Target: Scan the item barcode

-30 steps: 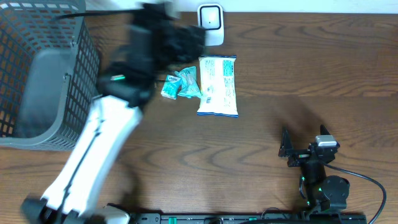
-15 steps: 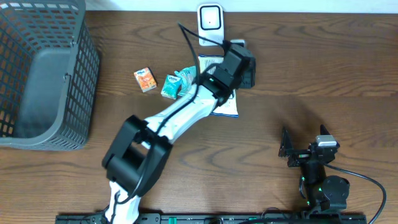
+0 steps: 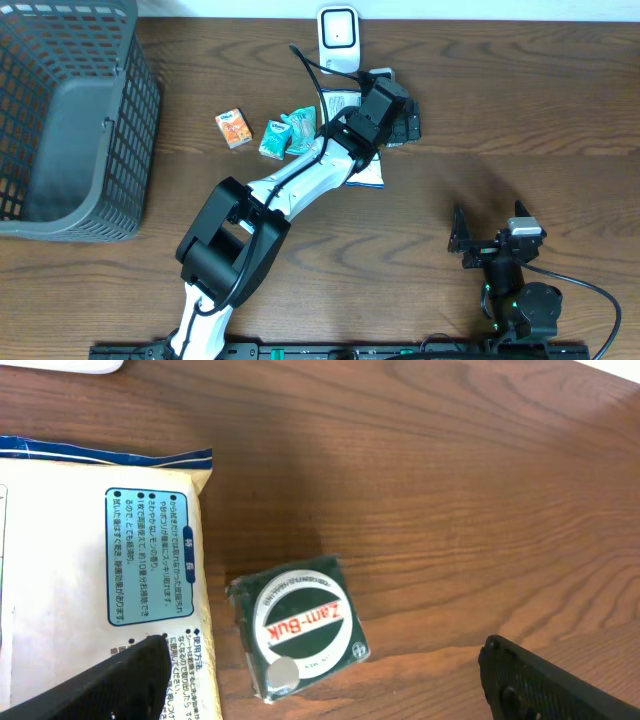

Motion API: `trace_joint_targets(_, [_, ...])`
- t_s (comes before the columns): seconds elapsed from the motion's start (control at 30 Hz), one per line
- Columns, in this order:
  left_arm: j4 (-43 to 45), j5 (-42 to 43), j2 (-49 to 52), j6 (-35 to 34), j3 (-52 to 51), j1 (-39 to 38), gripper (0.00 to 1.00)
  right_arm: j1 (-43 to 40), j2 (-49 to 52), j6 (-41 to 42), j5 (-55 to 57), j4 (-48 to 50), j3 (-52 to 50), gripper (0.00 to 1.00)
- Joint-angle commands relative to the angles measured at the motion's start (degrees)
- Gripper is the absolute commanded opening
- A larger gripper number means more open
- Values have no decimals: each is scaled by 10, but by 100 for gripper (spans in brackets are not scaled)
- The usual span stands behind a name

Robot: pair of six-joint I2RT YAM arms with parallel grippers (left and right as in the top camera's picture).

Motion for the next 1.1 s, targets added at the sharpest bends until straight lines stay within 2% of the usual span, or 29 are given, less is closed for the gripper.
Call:
trace_joint_targets(0.0, [-1,-7,-5,11,8,7,97,-9,-3,2,2,-2,-1,99])
trace_joint_targets(0.17, [-51,-7,-65,33,8,41,97,-9,-3,2,2,-2,-1,99])
trace_joint_targets(0.4, [-259,-8,-186,124,8,139,98,-9,-3,2,2,-2,-1,99])
trace_joint_targets(0.53, [-380,-8,-222,128,8,202,98,-9,-3,2,2,-2,-1,99])
trace_joint_targets(0.7, [-474,-8,-226,128,7,274,98,-9,-3,2,2,-2,-1,99])
trace_joint_targets(0.83, [-506,-8,-225,128,7,322,98,-9,-3,2,2,-2,-1,99])
trace_joint_targets(1.07, [-508,-8,-225,128,7,368,98,-9,-3,2,2,-2,-1,99])
